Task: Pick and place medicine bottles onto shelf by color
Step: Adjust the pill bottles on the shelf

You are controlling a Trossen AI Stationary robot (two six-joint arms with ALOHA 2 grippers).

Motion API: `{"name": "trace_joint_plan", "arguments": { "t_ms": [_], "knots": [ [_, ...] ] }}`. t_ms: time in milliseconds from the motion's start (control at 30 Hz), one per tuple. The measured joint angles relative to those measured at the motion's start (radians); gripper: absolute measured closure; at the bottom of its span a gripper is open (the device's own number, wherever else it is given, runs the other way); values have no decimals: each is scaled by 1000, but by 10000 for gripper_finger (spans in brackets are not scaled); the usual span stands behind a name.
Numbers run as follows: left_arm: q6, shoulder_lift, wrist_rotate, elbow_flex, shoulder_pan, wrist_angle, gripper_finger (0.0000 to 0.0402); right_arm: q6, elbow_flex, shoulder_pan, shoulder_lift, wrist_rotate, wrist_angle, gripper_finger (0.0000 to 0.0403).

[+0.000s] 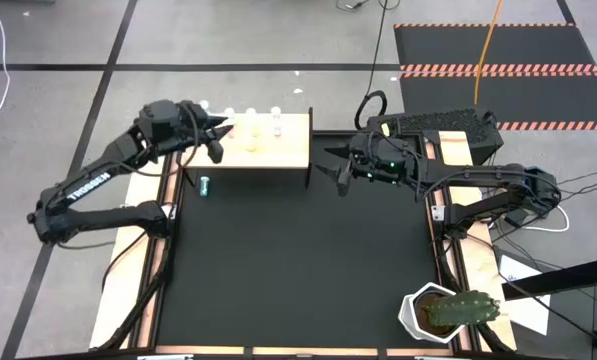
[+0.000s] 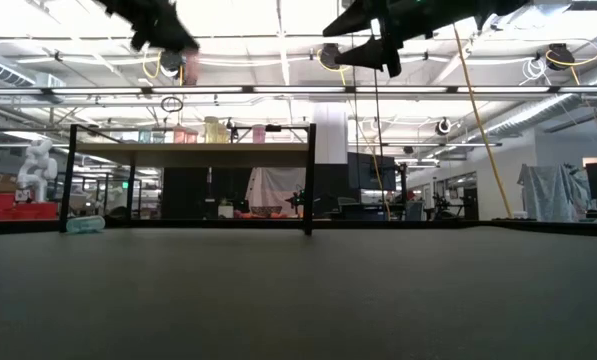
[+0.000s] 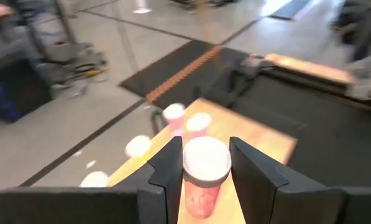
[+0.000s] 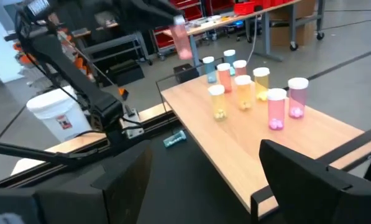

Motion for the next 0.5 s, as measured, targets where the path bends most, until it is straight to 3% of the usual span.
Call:
{"name": "trace_joint_plan", "arguments": {
  "t_ms": [200, 500],
  "knots": [
    [-36, -88, -58, -267, 71, 221, 284, -3, 0, -13, 0, 3, 1, 108],
    [-55, -86, -59, -454, 133, 322, 284, 4, 0, -51, 0, -2, 1, 108]
  ]
}}
